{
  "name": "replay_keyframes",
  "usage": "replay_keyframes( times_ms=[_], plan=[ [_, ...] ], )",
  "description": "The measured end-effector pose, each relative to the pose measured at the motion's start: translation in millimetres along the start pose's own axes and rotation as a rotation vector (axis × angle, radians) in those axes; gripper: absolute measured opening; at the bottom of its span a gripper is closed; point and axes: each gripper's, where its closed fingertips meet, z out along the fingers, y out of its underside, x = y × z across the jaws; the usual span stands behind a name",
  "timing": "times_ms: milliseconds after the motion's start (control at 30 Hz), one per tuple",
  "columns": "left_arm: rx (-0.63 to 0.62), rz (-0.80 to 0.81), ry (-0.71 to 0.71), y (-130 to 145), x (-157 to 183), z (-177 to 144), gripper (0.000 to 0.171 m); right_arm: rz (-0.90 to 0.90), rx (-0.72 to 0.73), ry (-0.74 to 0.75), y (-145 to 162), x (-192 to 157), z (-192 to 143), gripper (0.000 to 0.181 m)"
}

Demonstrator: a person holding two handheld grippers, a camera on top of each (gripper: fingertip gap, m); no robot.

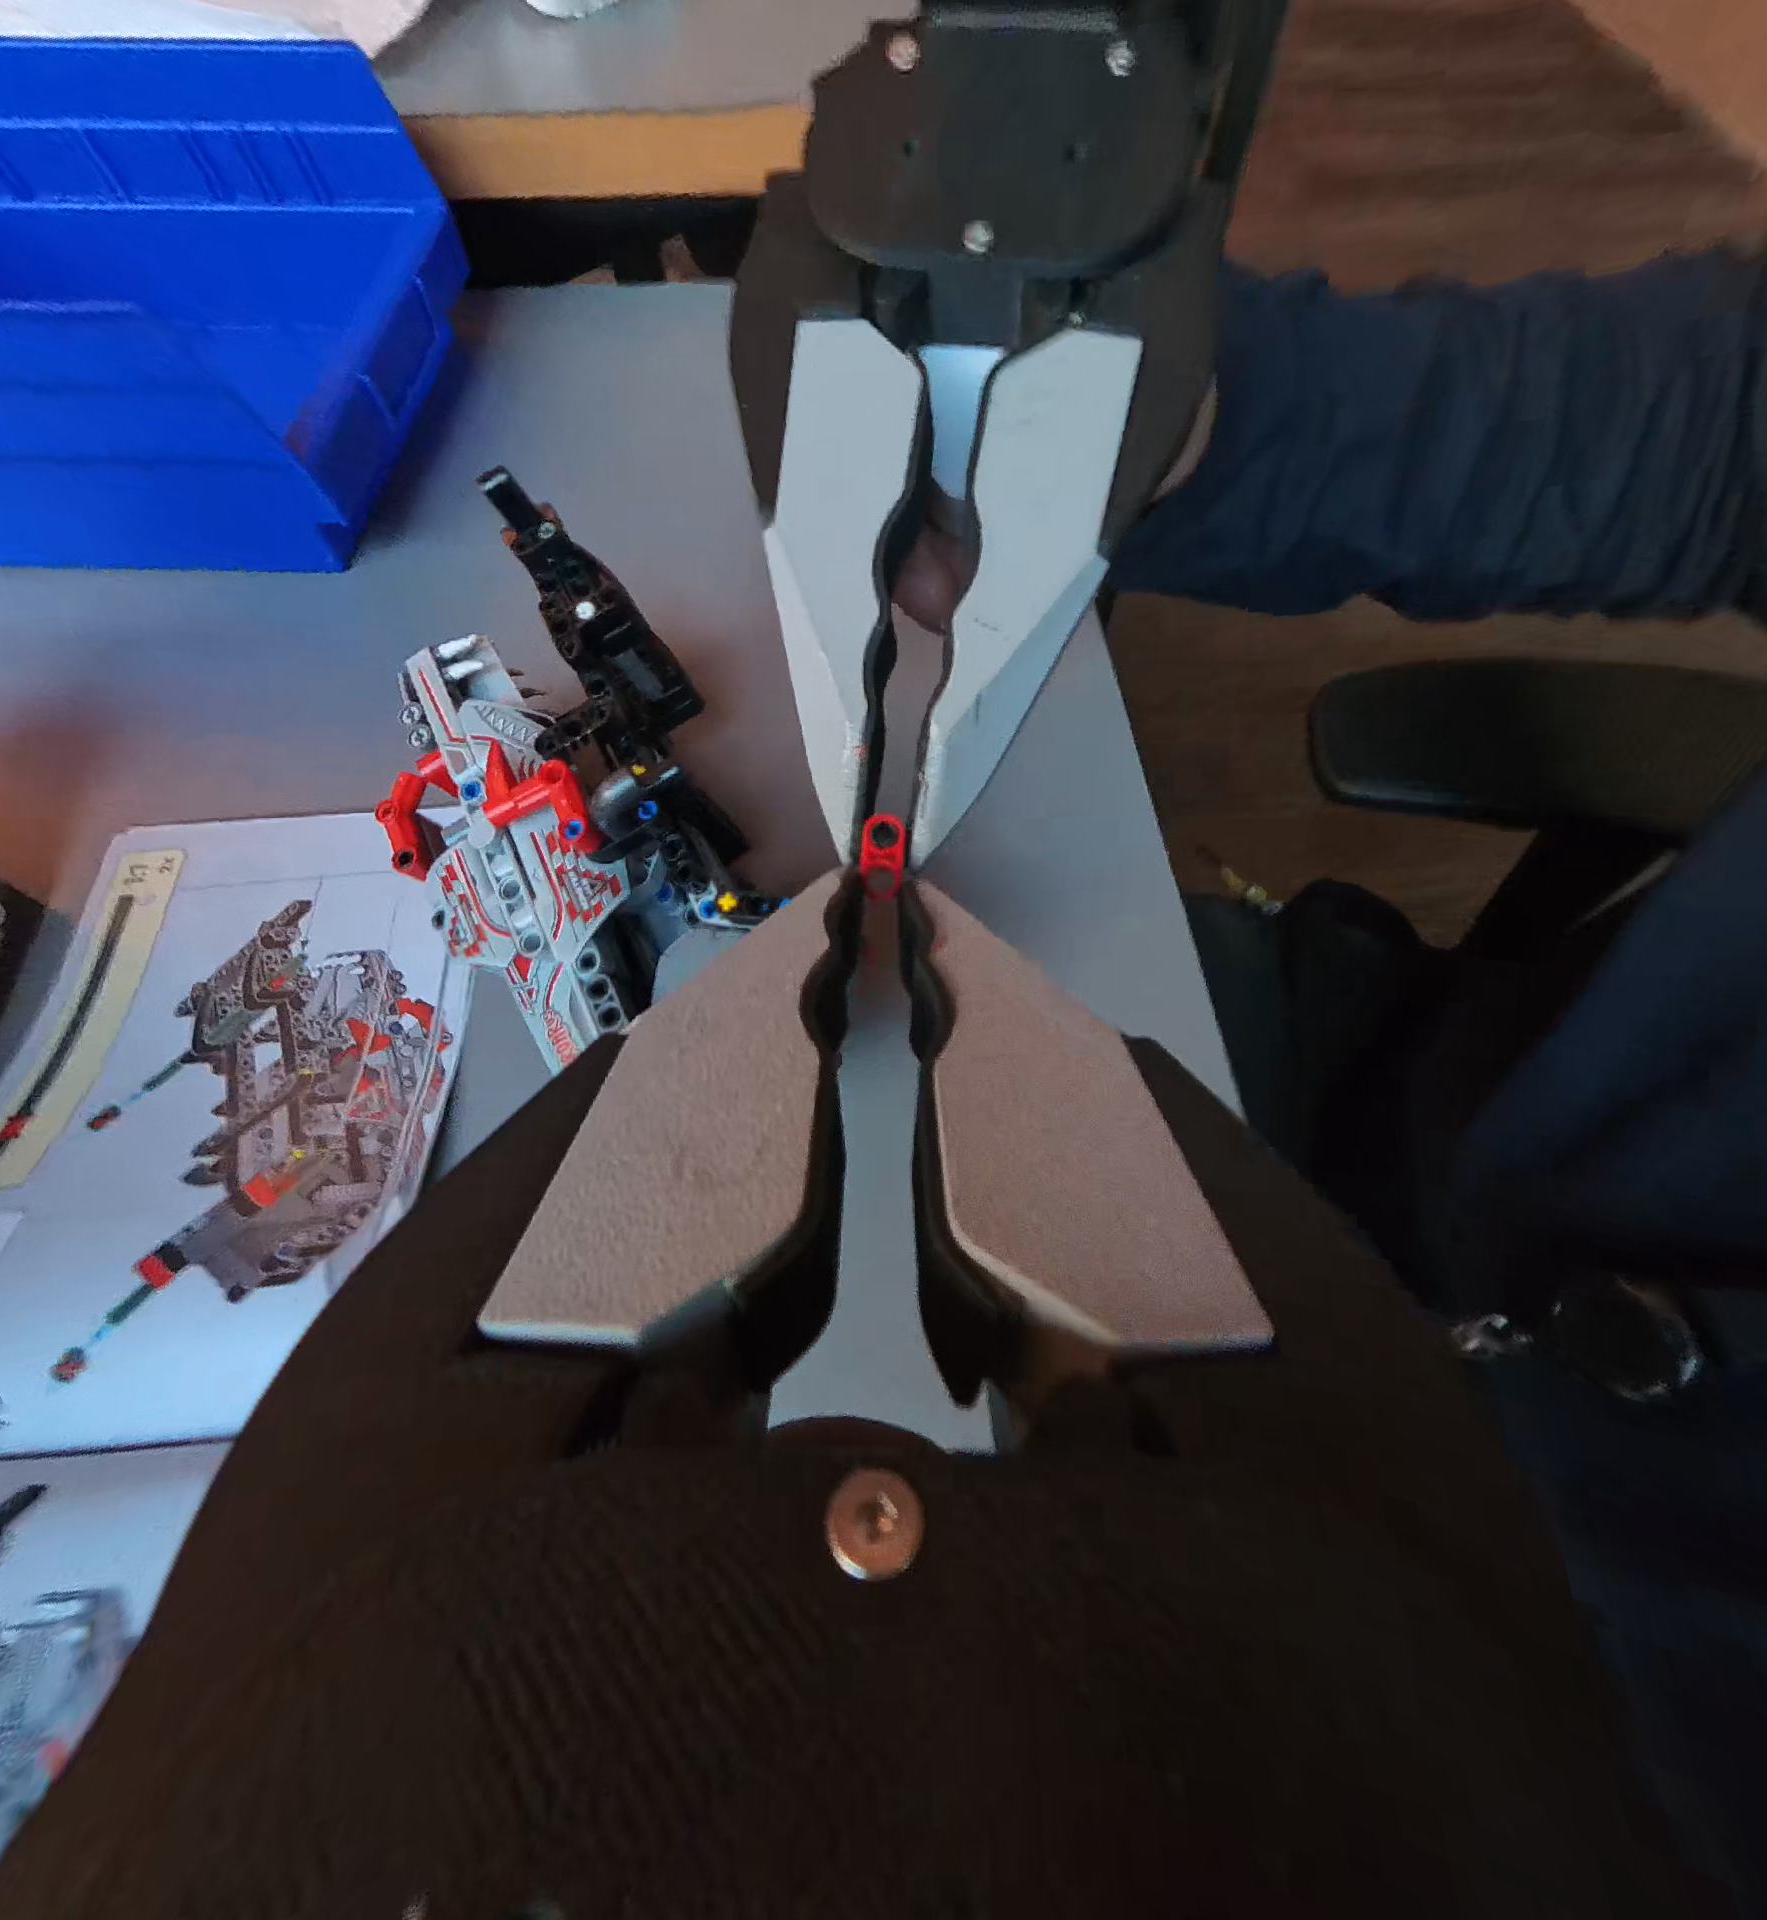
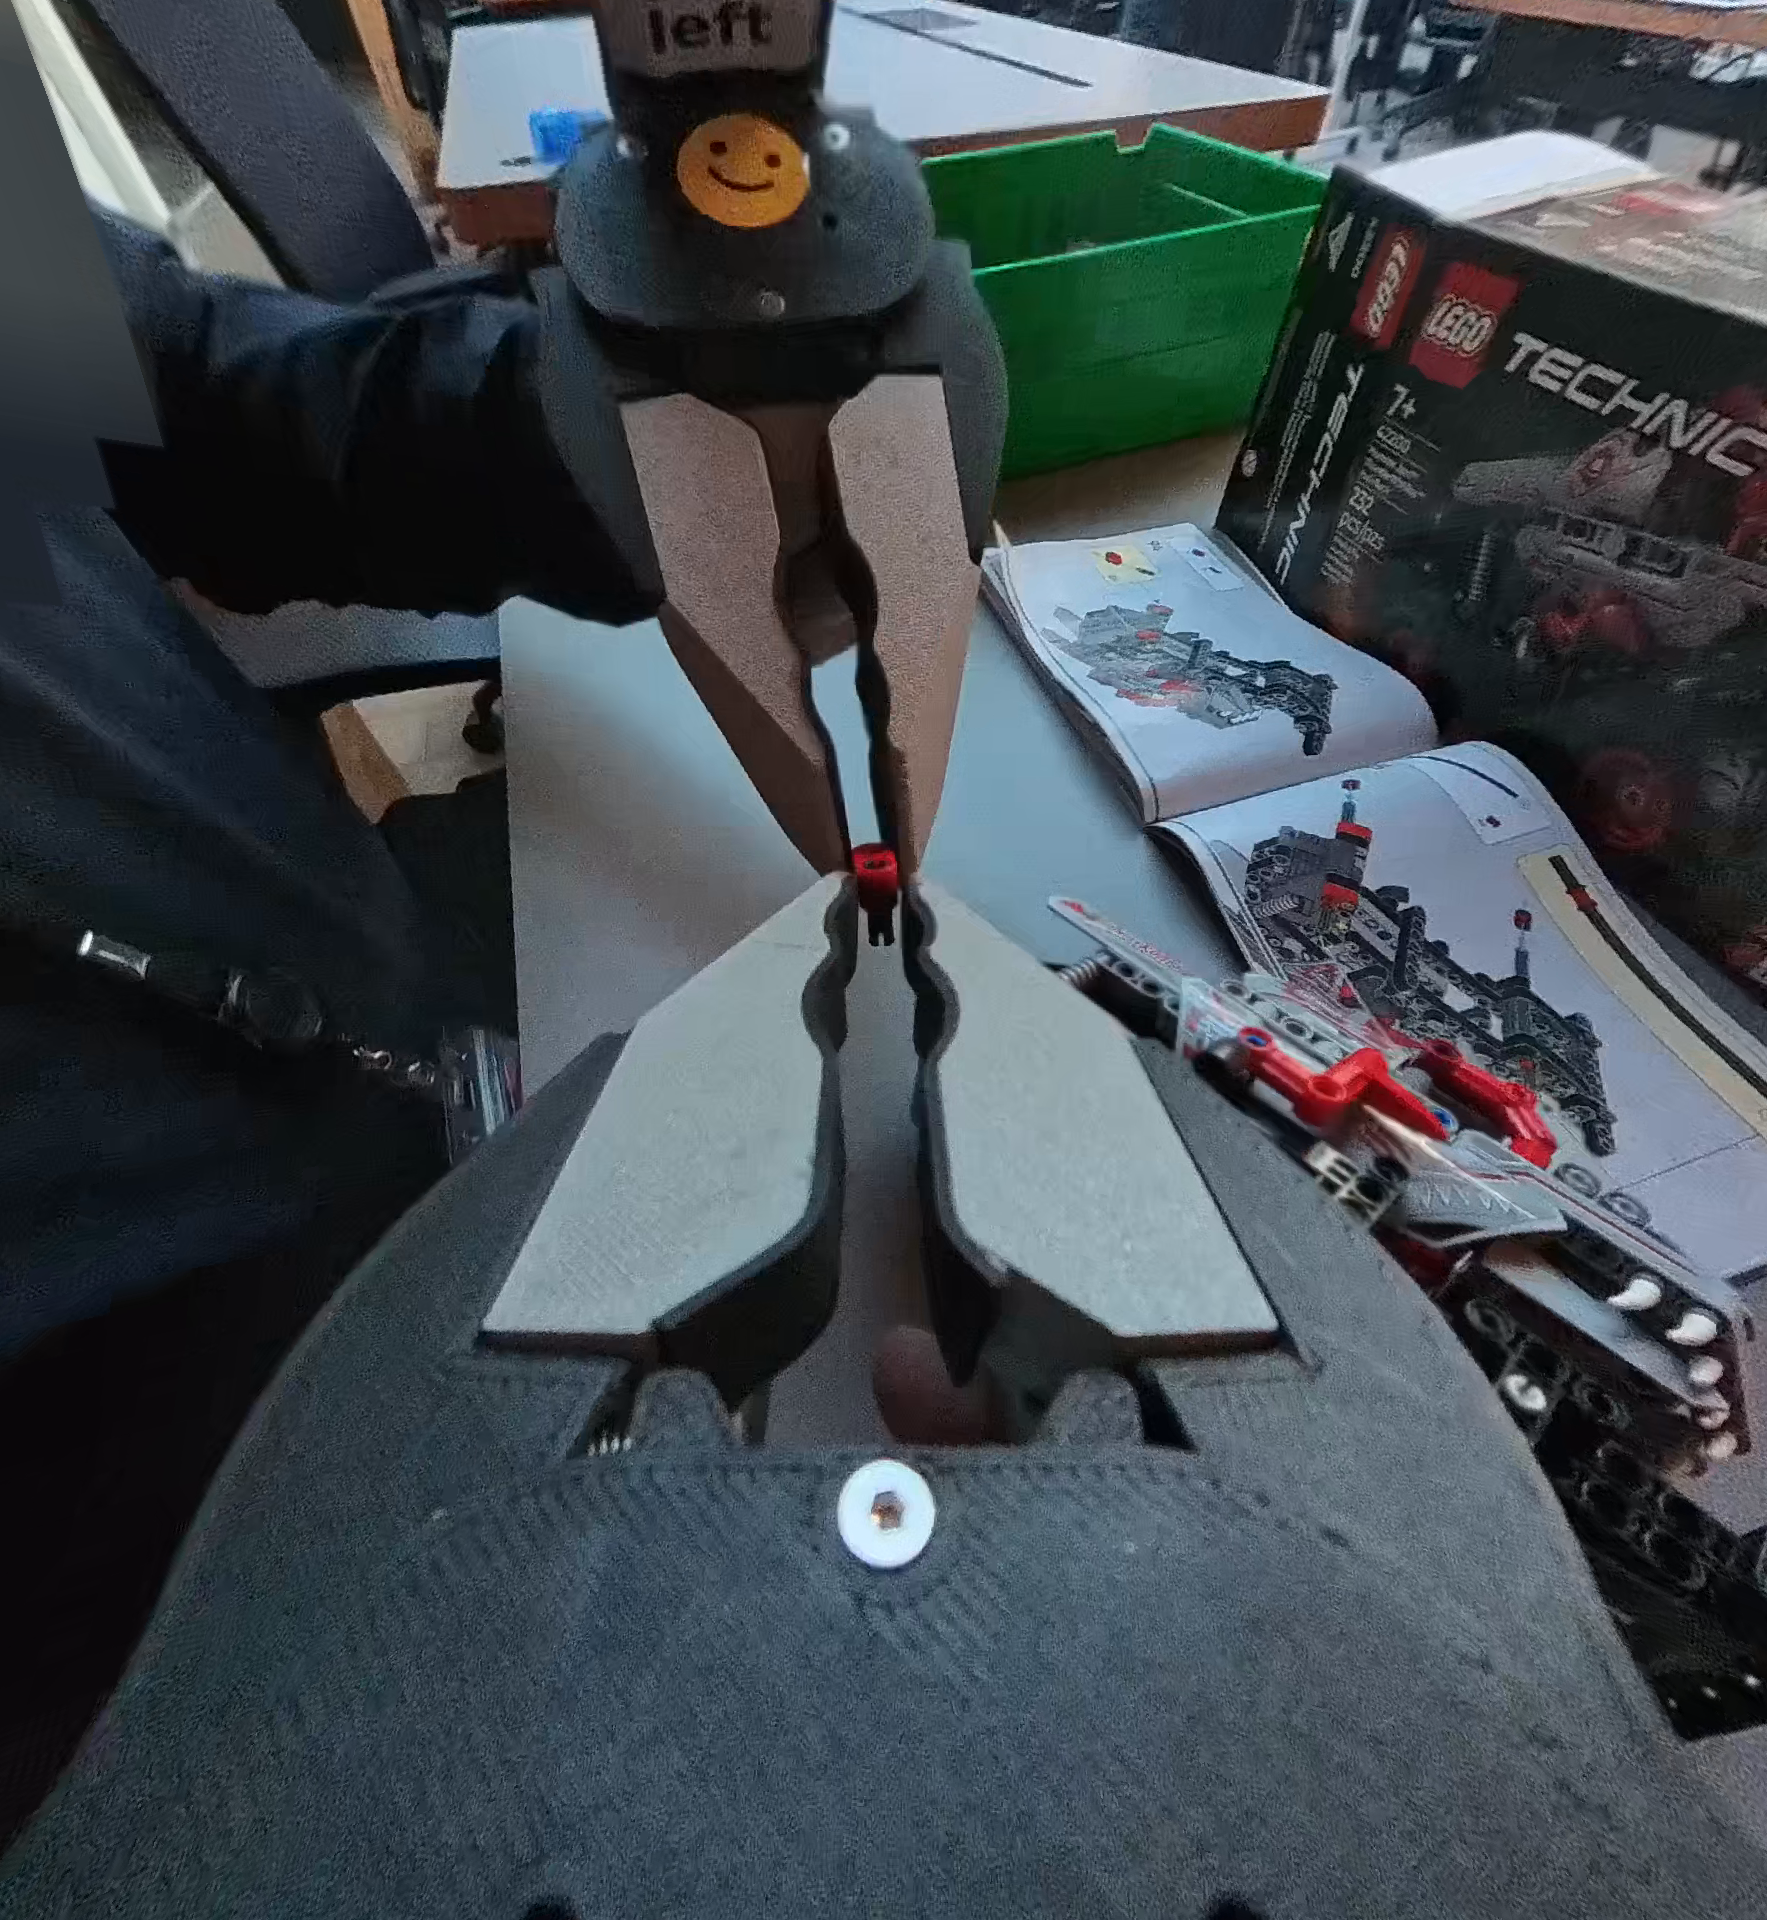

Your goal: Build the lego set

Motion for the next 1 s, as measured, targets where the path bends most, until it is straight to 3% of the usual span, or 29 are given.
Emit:
replay_keyframes(
  times_ms=[67,200,333,500,800,1000],
  plan=[
    [0.074,-0.098,0.031,-4.0,-1.1,-5.8,0.004,0.054,0.007,0.03,-4.3,6.0,-0.4,0.018],
    [0.204,-0.218,0.052,-8.7,-7.2,-23.0,0.004,0.125,0.005,0.053,-1.1,6.9,-2.2,0.004],
    [0.295,-0.214,0.091,-16.9,-1.6,-36.8,0.004,0.187,0.041,-0.008,-10.2,-8.1,4.3,0.006],
    [0.301,-0.151,0.091,-24.4,8.0,-40.5,0.004,0.163,0.072,-0.018,-27.8,-16.3,4.1,0.011],
    [0.263,-0.098,0.076,-24.8,14.1,-40.5,0.004,0.013,-0.013,0.054,-31.3,-19.1,2.5,0.0],
    [0.228,-0.173,0.057,-22.1,10.7,-37.4,0.004,-0.189,-0.111,0.235,-26.0,-12.2,2.8,0.0]
  ],
)
